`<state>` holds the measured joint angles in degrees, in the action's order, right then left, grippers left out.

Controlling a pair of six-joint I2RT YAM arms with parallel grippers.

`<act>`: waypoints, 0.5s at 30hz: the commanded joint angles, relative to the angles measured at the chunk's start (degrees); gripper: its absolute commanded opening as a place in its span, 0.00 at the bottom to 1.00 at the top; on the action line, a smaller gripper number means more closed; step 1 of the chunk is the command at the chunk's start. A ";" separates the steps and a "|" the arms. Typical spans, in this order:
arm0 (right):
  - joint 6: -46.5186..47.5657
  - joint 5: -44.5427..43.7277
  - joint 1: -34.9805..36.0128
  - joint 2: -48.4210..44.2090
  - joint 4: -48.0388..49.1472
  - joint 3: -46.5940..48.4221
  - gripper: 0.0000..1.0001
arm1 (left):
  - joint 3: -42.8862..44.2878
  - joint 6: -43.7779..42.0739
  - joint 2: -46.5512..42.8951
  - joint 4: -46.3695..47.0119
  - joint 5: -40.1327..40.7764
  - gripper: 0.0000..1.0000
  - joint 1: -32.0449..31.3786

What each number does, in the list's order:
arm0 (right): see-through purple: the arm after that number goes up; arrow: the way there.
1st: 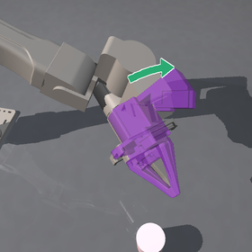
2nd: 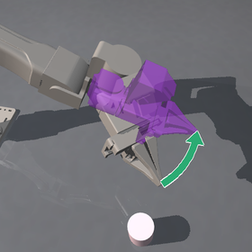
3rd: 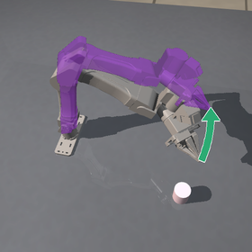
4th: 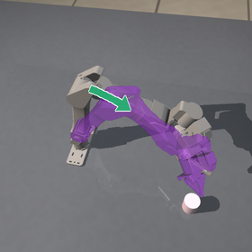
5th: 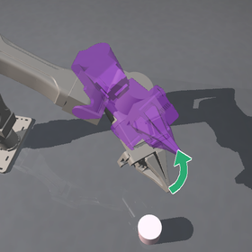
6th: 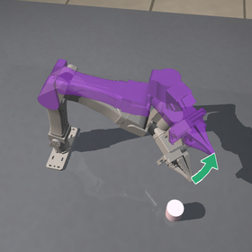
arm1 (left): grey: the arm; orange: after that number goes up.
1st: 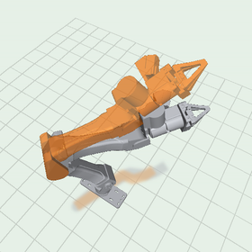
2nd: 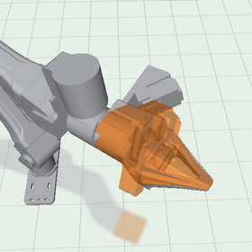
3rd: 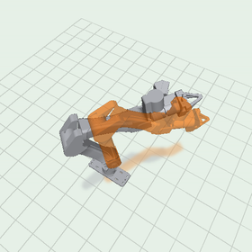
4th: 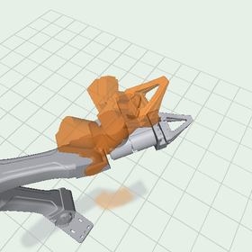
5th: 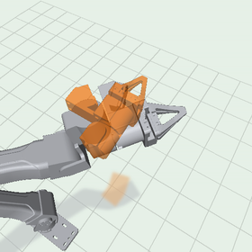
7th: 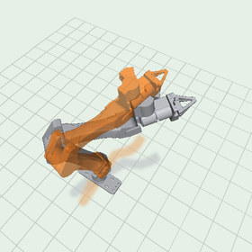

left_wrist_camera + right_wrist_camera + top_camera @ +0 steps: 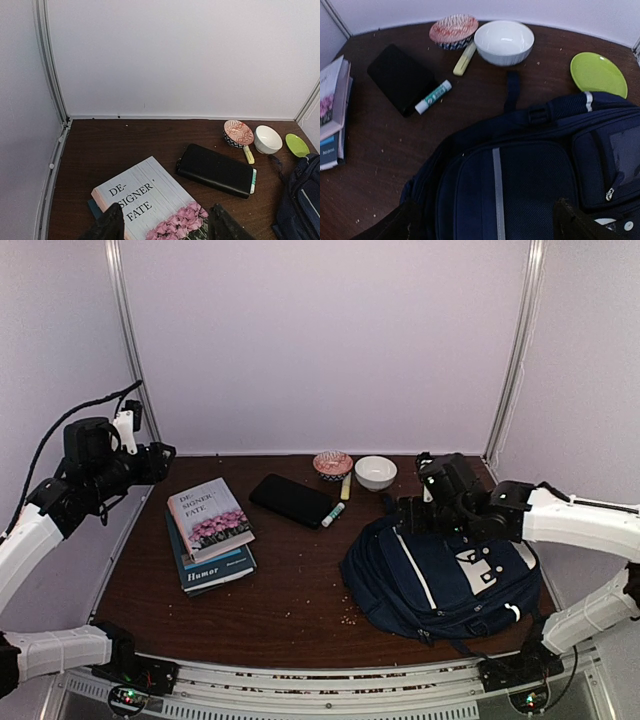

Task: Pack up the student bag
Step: Adjust the student bag at the center of the board.

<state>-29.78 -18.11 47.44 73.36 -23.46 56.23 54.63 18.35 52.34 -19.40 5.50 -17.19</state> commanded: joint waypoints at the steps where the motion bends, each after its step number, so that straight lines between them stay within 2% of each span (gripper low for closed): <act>1: -2.26 -2.53 7.07 3.22 -5.93 2.05 0.91 | 0.51 0.50 -0.28 1.61 -2.45 0.97 0.41; 8: -4.78 1.78 11.13 12.55 -5.04 5.61 0.82 | 0.28 1.24 -0.64 1.73 -4.14 0.97 0.45; 15: -6.84 3.19 11.34 14.28 -2.20 4.38 0.61 | 0.21 1.23 -0.80 1.56 -3.76 0.97 0.43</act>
<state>-34.81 -15.59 58.50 88.49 -27.38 61.01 54.63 19.05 52.27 -19.44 2.37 -17.19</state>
